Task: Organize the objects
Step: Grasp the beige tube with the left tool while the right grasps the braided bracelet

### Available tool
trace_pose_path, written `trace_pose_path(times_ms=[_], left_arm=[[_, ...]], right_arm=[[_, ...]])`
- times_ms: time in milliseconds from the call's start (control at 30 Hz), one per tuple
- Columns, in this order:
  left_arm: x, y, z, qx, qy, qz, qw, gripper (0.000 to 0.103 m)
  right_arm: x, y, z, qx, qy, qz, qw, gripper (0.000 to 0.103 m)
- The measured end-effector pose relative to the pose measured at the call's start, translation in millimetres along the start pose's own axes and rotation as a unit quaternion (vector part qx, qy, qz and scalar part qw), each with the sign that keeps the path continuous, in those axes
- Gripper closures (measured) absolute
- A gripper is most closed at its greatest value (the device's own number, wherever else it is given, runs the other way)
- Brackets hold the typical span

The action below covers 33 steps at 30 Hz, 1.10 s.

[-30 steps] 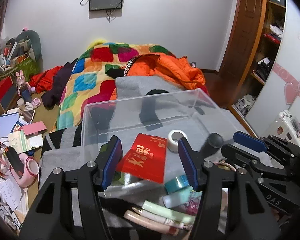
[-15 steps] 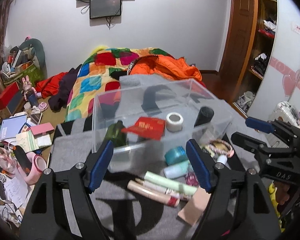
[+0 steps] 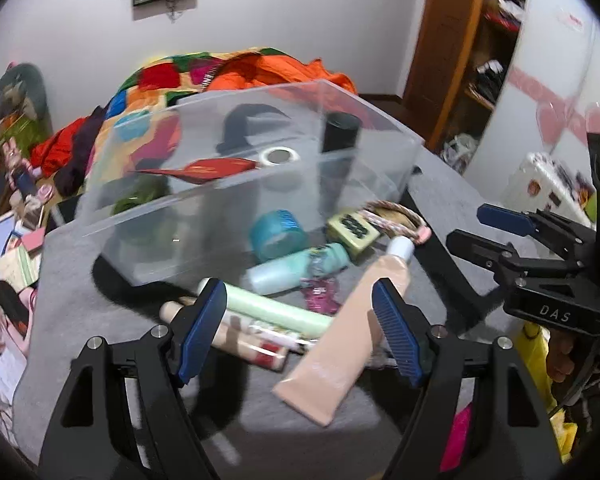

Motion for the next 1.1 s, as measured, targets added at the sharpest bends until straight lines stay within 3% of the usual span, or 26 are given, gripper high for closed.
trace_pose_path(times_ms=[300, 467, 600, 700, 800, 967, 1100], left_arm=[[-1.5, -41.9, -7.4, -0.023, 0.008, -0.053, 0.9983, 0.029], [2.9, -48.7, -27.4, -0.026, 0.031, -0.067, 0.9969, 0.047], [1.7, -52.3, -37.5, -0.03, 0.041, -0.07, 0.9962, 0.059], [-0.8, -52.3, -39.3, -0.035, 0.042, -0.068, 0.9962, 0.07], [-4.1, -48.7, -34.4, -0.036, 0.038, -0.066, 0.9964, 0.085], [-6.5, -42.2, -29.6, -0.049, 0.043, -0.062, 0.9959, 0.086], [-1.4, -44.7, -34.5, -0.054, 0.056, -0.072, 0.9944, 0.086]], right_arm=[[-8.0, -8.5, -2.7, 0.003, 0.005, -0.006, 1.0, 0.042], [-3.0, -5.0, -20.0, 0.019, 0.02, 0.0, 1.0, 0.043], [1.0, -3.2, -29.9, 0.022, 0.028, 0.007, 0.999, 0.057], [3.8, -2.6, -36.3, 0.032, 0.033, 0.008, 0.999, 0.059], [3.8, 0.4, -41.8, 0.049, 0.041, 0.01, 0.998, 0.076], [-1.4, 2.8, -39.6, 0.051, 0.031, 0.01, 0.998, 0.084], [-5.8, -2.1, -32.6, 0.054, 0.029, 0.001, 0.998, 0.083]])
Point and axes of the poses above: each gripper's, at about its wrist camera, not at the fingertips, and z roughly against the way its jaws point, y to its left, x to its top, the point moved 1 cm from there along -z, roughly the way its jaws point, and after that the axes turned 7 degrees about x, right-handed, at the moved point
